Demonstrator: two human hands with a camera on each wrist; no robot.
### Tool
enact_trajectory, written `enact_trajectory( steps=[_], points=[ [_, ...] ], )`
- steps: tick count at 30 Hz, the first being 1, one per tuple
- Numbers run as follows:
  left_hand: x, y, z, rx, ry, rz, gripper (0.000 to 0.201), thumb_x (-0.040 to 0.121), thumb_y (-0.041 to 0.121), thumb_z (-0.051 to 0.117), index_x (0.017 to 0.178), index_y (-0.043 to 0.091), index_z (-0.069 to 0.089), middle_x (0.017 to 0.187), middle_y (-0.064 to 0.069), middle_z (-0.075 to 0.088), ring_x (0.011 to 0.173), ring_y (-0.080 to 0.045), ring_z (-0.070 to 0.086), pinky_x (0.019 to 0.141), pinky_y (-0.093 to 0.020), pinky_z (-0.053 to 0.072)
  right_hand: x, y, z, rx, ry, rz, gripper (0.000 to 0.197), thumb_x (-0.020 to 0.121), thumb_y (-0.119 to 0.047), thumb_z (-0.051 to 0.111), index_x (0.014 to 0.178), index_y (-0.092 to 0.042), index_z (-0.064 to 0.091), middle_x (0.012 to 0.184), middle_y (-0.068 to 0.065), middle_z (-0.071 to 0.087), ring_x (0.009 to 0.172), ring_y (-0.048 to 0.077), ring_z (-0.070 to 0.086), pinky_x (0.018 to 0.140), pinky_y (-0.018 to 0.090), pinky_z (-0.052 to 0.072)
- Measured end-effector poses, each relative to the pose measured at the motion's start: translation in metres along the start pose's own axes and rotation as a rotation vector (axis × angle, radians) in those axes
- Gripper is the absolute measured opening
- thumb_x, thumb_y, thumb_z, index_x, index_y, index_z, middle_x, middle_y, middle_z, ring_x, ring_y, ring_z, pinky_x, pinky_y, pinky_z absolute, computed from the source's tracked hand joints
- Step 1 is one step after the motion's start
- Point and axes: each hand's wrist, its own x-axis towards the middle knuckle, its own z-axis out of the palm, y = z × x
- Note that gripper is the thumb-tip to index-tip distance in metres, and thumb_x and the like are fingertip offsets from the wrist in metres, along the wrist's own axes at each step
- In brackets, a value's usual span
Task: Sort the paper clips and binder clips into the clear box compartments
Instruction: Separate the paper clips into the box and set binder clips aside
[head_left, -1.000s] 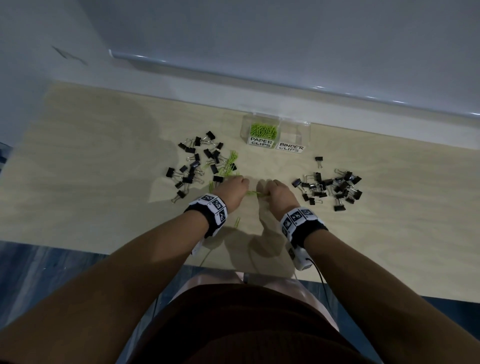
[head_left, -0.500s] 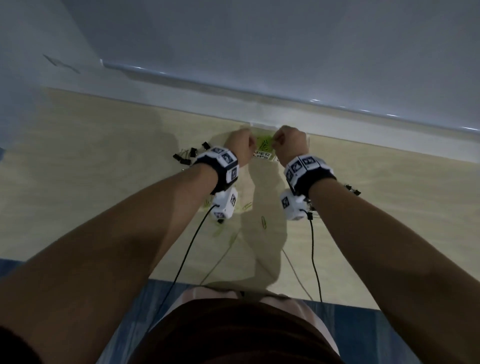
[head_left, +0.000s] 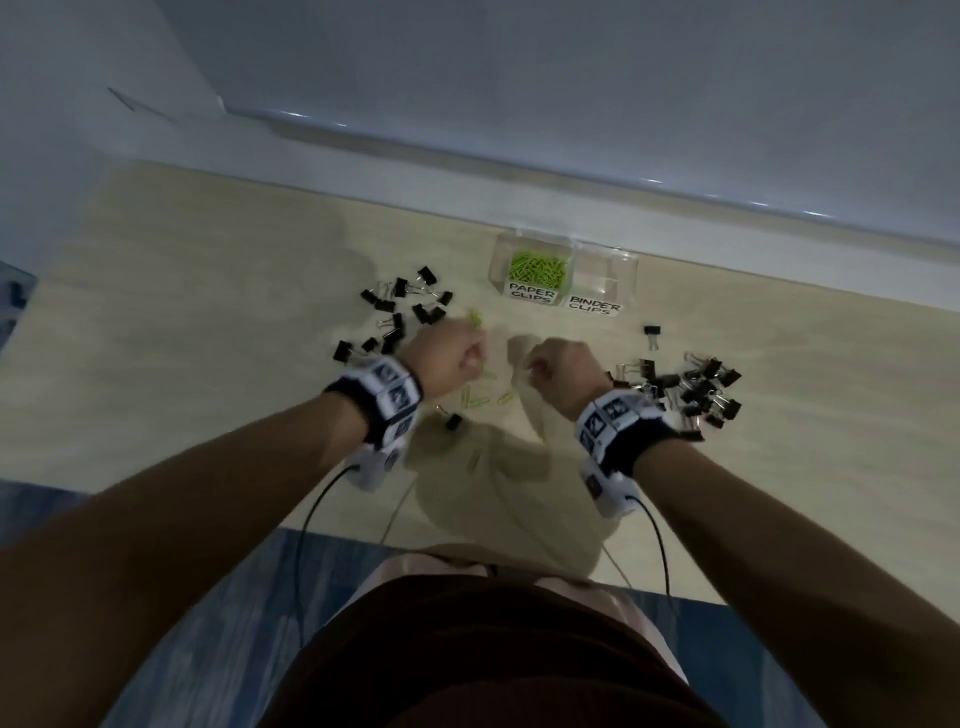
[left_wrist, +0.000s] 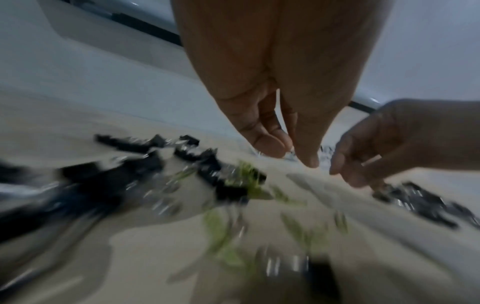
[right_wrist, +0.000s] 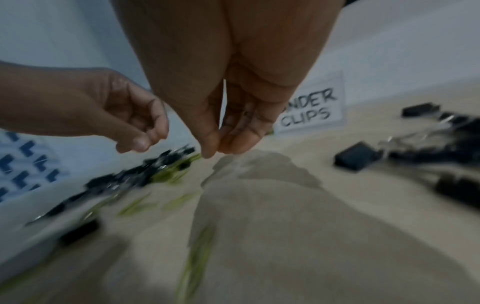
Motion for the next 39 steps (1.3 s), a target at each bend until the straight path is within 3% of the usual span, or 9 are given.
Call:
enact_trajectory(
  steps=[6, 10, 13, 17, 21, 24, 27, 32, 39],
  points=[
    [-0.057, -0.03, 0.052, 0.112, -0.087, 0.035, 0.027, 0.083, 0.019, 0.064, 0.107, 0.007, 0.066, 0.112, -0.014, 0.056, 0.1, -0.03, 0.054, 0.089, -0.036, 0.046, 0.0, -0.044, 0.032, -0.035, -0.054, -0.107, 0.023, 0.084, -0.005, 0.052, 0.103, -0.001, 0.064, 0.11, 0.02, 0.055, 0.1, 0.036, 0.053, 0.083, 0.034, 0.041],
    [-0.062, -0.023, 0.067, 0.128, 0.006, 0.039, 0.022, 0.079, 0.018, 0.058, 0.09, 0.001, 0.065, 0.1, -0.02, 0.057, 0.085, -0.035, 0.056, 0.076, -0.041, 0.05, 0.023, -0.061, 0.035, -0.053, -0.005, -0.067, 0.034, 0.082, -0.008, 0.058, 0.116, -0.008, 0.059, 0.119, 0.014, 0.046, 0.108, 0.033, 0.048, 0.09, 0.036, 0.045],
    [-0.066, -0.021, 0.067, 0.047, 0.092, 0.055, 0.018, 0.078, 0.014, 0.052, 0.078, -0.001, 0.064, 0.086, -0.02, 0.058, 0.071, -0.034, 0.057, 0.067, -0.031, 0.047, 0.038, -0.073, 0.039, -0.128, -0.057, -0.136, 0.028, 0.087, -0.018, 0.056, 0.115, -0.014, 0.06, 0.119, 0.01, 0.047, 0.111, 0.031, 0.045, 0.092, 0.036, 0.043],
    [-0.077, -0.033, 0.052, -0.105, 0.196, 0.018, 0.014, 0.083, 0.008, 0.051, 0.085, 0.004, 0.064, 0.09, -0.013, 0.061, 0.077, -0.028, 0.058, 0.066, -0.027, 0.043, 0.047, -0.082, 0.044, -0.268, -0.161, -0.175, 0.034, 0.084, -0.026, 0.064, 0.116, -0.016, 0.059, 0.123, 0.009, 0.043, 0.115, 0.03, 0.041, 0.092, 0.04, 0.044],
    [-0.082, -0.049, 0.041, -0.076, 0.175, -0.027, 0.015, 0.081, 0.009, 0.061, 0.095, 0.009, 0.066, 0.097, -0.008, 0.058, 0.083, -0.025, 0.059, 0.071, -0.026, 0.045, 0.048, -0.082, 0.047, -0.254, -0.161, -0.182, 0.023, 0.083, -0.018, 0.062, 0.105, -0.013, 0.061, 0.119, 0.009, 0.044, 0.114, 0.029, 0.04, 0.088, 0.039, 0.044],
    [-0.08, -0.042, 0.046, -0.01, 0.071, -0.073, 0.023, 0.084, 0.019, 0.062, 0.105, 0.01, 0.063, 0.107, -0.01, 0.054, 0.092, -0.029, 0.056, 0.081, -0.037, 0.048, 0.047, -0.076, 0.046, -0.212, -0.143, -0.168, 0.023, 0.082, -0.013, 0.06, 0.106, -0.013, 0.061, 0.119, 0.009, 0.046, 0.113, 0.028, 0.043, 0.091, 0.037, 0.043],
    [-0.072, -0.027, 0.058, 0.049, 0.047, -0.202, 0.029, 0.086, 0.031, 0.06, 0.108, 0.012, 0.061, 0.113, -0.01, 0.051, 0.099, -0.028, 0.054, 0.085, -0.033, 0.044, 0.043, -0.069, 0.046, -0.166, -0.135, -0.143, 0.023, 0.081, -0.006, 0.057, 0.102, -0.015, 0.061, 0.115, 0.009, 0.05, 0.105, 0.027, 0.05, 0.086, 0.033, 0.044],
    [-0.07, -0.021, 0.067, -0.062, 0.172, -0.228, 0.011, 0.081, 0.02, 0.059, 0.083, 0.009, 0.062, 0.097, -0.01, 0.052, 0.086, -0.029, 0.055, 0.07, -0.028, 0.039, 0.03, -0.061, 0.052, -0.156, -0.119, -0.162, 0.014, 0.082, -0.017, 0.057, 0.092, -0.01, 0.063, 0.109, 0.011, 0.051, 0.094, 0.029, 0.053, 0.073, 0.029, 0.04],
    [-0.083, -0.057, 0.041, -0.135, 0.408, -0.178, 0.019, 0.079, 0.005, 0.059, 0.098, 0.009, 0.06, 0.106, -0.009, 0.049, 0.08, -0.023, 0.055, 0.074, -0.033, 0.051, 0.025, -0.063, 0.055, 0.12, 0.036, -0.129, 0.012, 0.08, -0.025, 0.062, 0.084, -0.014, 0.064, 0.093, 0.005, 0.058, 0.08, 0.021, 0.055, 0.07, 0.027, 0.045]
  ],
)
